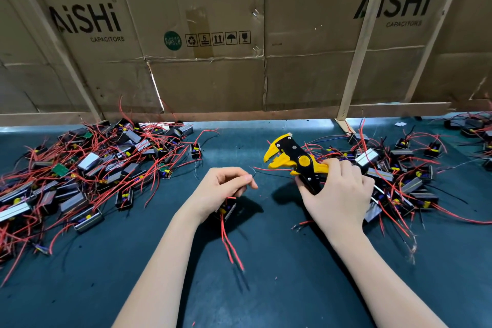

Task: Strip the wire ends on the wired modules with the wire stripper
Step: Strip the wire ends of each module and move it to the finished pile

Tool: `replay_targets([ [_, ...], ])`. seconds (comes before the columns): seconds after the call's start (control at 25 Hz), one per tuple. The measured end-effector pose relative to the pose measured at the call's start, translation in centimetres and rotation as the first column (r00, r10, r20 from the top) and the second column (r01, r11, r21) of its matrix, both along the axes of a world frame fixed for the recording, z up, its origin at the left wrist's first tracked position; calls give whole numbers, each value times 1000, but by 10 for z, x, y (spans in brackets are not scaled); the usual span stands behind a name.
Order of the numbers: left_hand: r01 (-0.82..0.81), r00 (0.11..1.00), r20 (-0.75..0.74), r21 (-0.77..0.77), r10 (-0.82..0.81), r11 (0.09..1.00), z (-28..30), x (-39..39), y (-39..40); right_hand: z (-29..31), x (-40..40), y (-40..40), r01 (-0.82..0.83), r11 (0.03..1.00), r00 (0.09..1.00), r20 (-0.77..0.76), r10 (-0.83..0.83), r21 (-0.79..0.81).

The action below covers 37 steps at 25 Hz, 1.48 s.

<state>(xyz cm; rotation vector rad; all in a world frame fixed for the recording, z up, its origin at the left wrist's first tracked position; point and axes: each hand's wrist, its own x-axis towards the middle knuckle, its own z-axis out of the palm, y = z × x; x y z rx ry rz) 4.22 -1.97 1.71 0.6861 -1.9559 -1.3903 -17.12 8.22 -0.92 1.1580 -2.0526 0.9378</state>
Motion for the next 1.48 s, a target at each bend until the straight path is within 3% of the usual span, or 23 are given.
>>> replay_targets([
  [0.2, 0, 999, 33, -84, 3, 996, -2, -4, 3, -4, 3, 0, -47, 991, 999, -21, 50, 125],
  [0.4, -93, 994, 35, -156, 99, 983, -5, -4, -1, -2, 5, 1, -77, 981, 997, -11, 80, 179],
  [0.68, -84, 992, 72, -195, 100, 977, -7, -5, -2, 1, 8, 3, -142, 971, 990, 18, 141, 195],
  [1.48, -56, 983, 163, -196, 89, 979, -7, -2, -4, 9, 8, 6, -129, 933, 991, 5, 135, 337],
])
